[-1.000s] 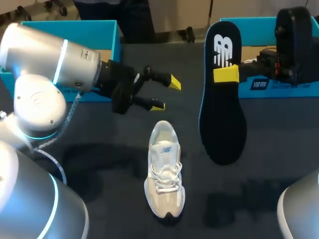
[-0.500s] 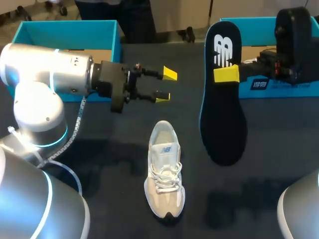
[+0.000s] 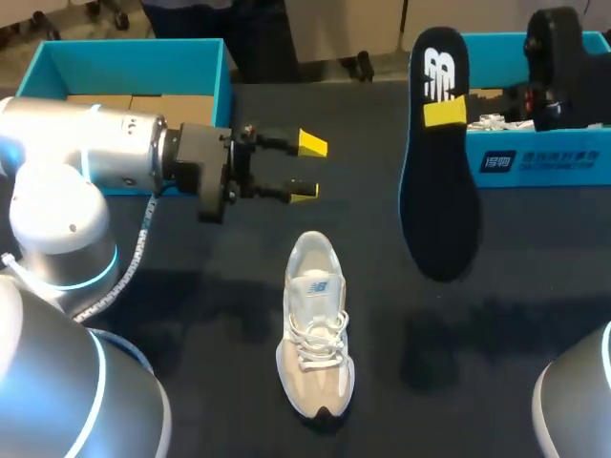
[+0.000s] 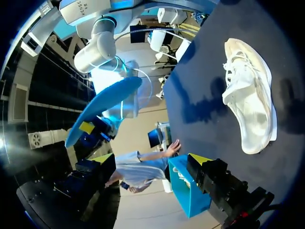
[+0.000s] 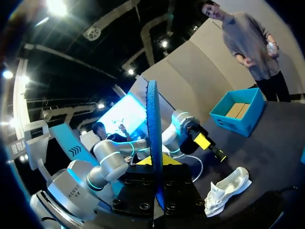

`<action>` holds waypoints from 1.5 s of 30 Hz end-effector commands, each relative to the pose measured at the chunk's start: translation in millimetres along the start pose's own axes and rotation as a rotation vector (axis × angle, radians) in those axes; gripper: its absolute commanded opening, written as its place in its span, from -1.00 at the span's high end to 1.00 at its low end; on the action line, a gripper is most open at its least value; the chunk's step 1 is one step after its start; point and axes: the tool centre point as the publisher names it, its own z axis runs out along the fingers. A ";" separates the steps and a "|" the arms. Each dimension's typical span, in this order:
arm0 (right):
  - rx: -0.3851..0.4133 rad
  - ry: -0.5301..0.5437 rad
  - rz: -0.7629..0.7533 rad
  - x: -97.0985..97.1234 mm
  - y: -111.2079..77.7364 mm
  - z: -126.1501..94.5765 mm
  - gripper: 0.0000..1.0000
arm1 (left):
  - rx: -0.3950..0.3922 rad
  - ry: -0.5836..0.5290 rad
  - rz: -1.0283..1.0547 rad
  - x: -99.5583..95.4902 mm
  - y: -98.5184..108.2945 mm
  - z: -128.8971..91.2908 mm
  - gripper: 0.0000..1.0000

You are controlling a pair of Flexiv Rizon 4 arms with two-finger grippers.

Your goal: Take the shoe out of the shoebox, open the shoe tongue, remove and reinsert the insole, then place the shoe into the shoebox

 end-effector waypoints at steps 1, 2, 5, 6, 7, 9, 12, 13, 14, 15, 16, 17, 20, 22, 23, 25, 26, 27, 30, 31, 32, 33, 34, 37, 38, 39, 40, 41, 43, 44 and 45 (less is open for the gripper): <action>0.034 0.028 0.000 -15.1 9.4 6.2 1.00 | 0.016 0.002 0.002 -0.2 5.8 -1.8 -1.00; 0.034 0.028 0.000 -15.1 9.4 6.2 1.00 | 0.016 0.002 0.002 -0.2 5.8 -1.8 -1.00; 0.034 0.028 0.000 -15.1 9.4 6.2 1.00 | 0.016 0.002 0.002 -0.2 5.8 -1.8 -1.00; 0.034 0.028 0.000 -15.1 9.4 6.2 1.00 | 0.016 0.002 0.002 -0.2 5.8 -1.8 -1.00; 0.034 0.028 0.000 -15.1 9.4 6.2 1.00 | 0.016 0.002 0.002 -0.2 5.8 -1.8 -1.00; 0.034 0.028 0.000 -15.1 9.4 6.2 1.00 | 0.016 0.002 0.002 -0.2 5.8 -1.8 -1.00; 0.026 0.039 0.027 -23.2 10.4 7.0 1.00 | 0.016 0.002 0.002 -0.2 5.8 -1.8 -1.00; 0.044 0.033 0.042 -31.6 13.6 7.4 1.00 | 0.016 0.002 0.002 -0.2 5.8 -1.8 -1.00; 0.039 0.038 0.036 -40.0 17.6 7.0 1.00 | 0.016 0.002 0.002 -0.2 5.8 -1.8 -1.00; 0.035 0.039 0.054 -50.5 20.0 6.2 1.00 | 0.016 0.002 0.002 -0.2 5.8 -1.8 -1.00; 0.048 0.036 0.085 -60.6 21.2 6.1 1.00 | 0.016 0.002 0.002 -0.2 5.8 -1.8 -1.00; 0.039 0.042 0.080 -69.0 23.6 6.1 1.00 | 0.016 0.002 0.002 -0.2 5.8 -1.8 -1.00; 0.053 0.056 0.124 -91.2 28.6 9.2 1.00 | 0.016 0.002 0.002 -0.2 5.8 -1.8 -1.00; 0.046 0.059 0.164 -103.3 31.6 12.2 1.00 | 0.016 0.002 0.002 -0.2 5.8 -1.8 -1.00; 0.044 0.059 0.179 -108.8 34.6 14.6 1.00 | 0.016 0.002 0.002 -0.2 5.8 -1.8 -1.00; 0.041 0.068 0.212 -120.2 39.8 18.8 1.00 | 0.016 0.002 0.002 -0.2 5.8 -1.8 -1.00; 0.076 0.053 0.237 -124.2 41.1 18.0 1.00 | 0.016 0.002 0.002 -0.2 5.8 -1.8 -1.00; 0.076 0.053 0.237 -124.2 41.1 18.0 1.00 | 0.016 0.002 0.002 -0.2 5.8 -1.8 -1.00; 0.076 0.053 0.237 -124.2 41.1 18.0 1.00 | 0.016 0.002 0.002 -0.2 5.8 -1.8 -1.00; 0.076 0.053 0.237 -124.2 41.1 18.0 1.00 | 0.016 0.002 0.002 -0.2 5.8 -1.8 -1.00; 0.076 0.053 0.237 -124.2 41.1 18.0 1.00 | 0.016 0.002 0.002 -0.2 5.8 -1.8 -1.00; 0.076 0.053 0.237 -124.2 41.1 18.0 1.00 | 0.016 0.002 0.002 -0.2 5.8 -1.8 -1.00; 0.076 0.053 0.237 -124.2 41.1 18.0 1.00 | 0.016 0.002 0.002 -0.2 5.8 -1.8 -1.00; 0.076 0.053 0.237 -124.2 41.1 18.0 1.00 | 0.016 0.002 0.002 -0.2 5.8 -1.8 -1.00; 0.076 0.053 0.237 -124.2 41.1 18.0 1.00 | 0.016 0.002 0.002 -0.2 5.8 -1.8 -1.00; 0.076 0.053 0.237 -124.2 41.1 18.0 1.00 | 0.016 0.002 0.002 -0.2 5.8 -1.8 -1.00; 0.078 0.059 0.267 -129.0 42.6 23.2 1.00 | 0.033 -0.010 0.014 0.3 5.7 0.4 -1.00; 0.075 0.056 0.290 -133.7 43.2 27.4 1.00 | 0.030 -0.023 0.010 0.5 5.8 2.0 -1.00; 0.057 0.069 0.338 -143.5 41.1 35.4 1.00 | 0.014 -0.029 0.022 1.5 7.7 5.6 -1.00; 0.074 0.074 0.368 -148.4 38.6 39.2 1.00 | 0.002 -0.046 0.017 1.5 8.5 6.4 -1.00; 0.076 0.080 0.394 -152.5 36.1 42.9 1.00 | -0.002 -0.047 0.017 1.5 9.5 6.9 -1.00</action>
